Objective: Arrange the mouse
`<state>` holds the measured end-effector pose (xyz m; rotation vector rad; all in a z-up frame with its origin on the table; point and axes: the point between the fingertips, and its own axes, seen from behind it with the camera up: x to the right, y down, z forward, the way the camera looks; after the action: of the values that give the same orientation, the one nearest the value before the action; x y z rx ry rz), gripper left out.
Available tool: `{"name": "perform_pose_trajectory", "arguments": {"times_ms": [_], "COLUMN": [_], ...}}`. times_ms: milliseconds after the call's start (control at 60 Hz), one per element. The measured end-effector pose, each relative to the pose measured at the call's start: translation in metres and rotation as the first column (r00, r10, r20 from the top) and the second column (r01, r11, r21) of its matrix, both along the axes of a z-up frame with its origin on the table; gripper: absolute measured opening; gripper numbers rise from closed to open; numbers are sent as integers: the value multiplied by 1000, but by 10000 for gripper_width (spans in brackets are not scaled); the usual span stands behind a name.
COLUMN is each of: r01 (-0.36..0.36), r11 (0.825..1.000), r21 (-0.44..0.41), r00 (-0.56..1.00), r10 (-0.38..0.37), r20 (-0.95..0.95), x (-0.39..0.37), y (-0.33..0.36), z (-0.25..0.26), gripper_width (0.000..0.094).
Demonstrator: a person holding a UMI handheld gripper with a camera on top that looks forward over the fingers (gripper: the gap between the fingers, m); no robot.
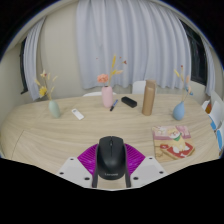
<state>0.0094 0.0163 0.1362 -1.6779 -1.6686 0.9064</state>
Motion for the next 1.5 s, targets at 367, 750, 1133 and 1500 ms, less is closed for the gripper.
{"name": "perform_pose_trajectory", "arguments": {"times_ms": [367,750,1133,1500], "r01": [159,107,57,47], "r11": [977,991,996,996], "r21": [145,84,75,82], "r00": [987,985,993,991], "r10": [-163,-117,-65,-56], "r20": [13,130,96,120], "x": [-96,-92,-44,88], "y": [281,321,291,221], "z": [-41,-144,-68,-11], "gripper_width": [373,458,854,846]}}
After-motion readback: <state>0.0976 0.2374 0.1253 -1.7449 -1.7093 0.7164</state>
